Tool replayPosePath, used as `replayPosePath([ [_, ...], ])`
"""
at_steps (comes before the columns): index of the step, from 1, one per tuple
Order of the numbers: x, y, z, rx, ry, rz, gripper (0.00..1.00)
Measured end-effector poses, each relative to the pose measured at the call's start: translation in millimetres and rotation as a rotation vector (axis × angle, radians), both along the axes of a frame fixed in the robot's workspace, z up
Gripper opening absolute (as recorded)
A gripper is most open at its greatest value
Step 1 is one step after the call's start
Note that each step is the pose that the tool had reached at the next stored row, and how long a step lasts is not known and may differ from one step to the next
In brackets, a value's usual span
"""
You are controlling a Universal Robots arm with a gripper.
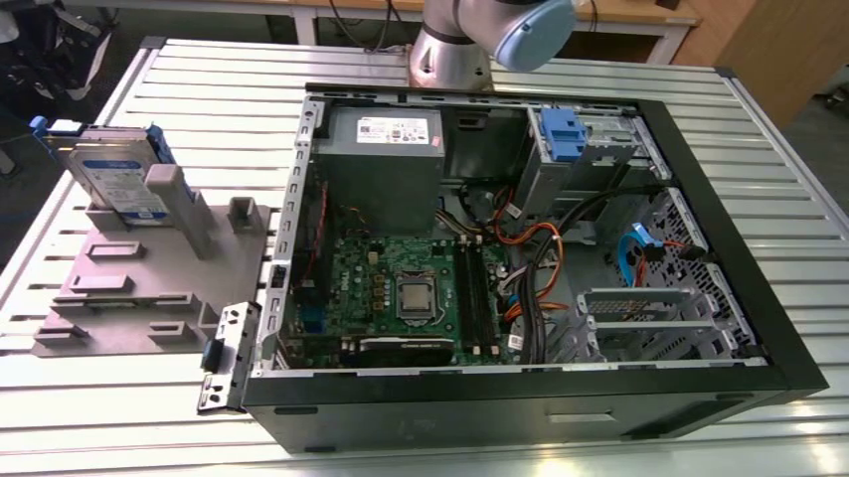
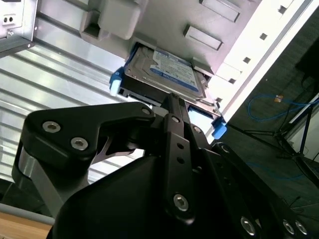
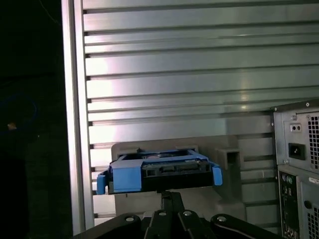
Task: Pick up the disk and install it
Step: 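Reach for the disk, then pick up the disk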
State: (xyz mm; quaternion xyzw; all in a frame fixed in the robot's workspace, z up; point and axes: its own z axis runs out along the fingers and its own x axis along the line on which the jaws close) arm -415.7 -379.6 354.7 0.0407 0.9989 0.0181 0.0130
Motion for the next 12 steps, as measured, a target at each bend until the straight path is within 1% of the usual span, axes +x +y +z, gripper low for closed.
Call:
replayPosePath([
  [2,-2.6,3.6,-1.4,-0.0006,0.0001,0.000,0.11],
  [6,-6.0,9.1,-4.9,-0.0018,0.0000,0.000,0.11],
  [8,-6.5,10.3,-6.2,-0.0022,0.0001,0.000,0.11],
  [12,-6.5,10.3,-7.3,-0.0023,0.0001,0.000,0.11],
])
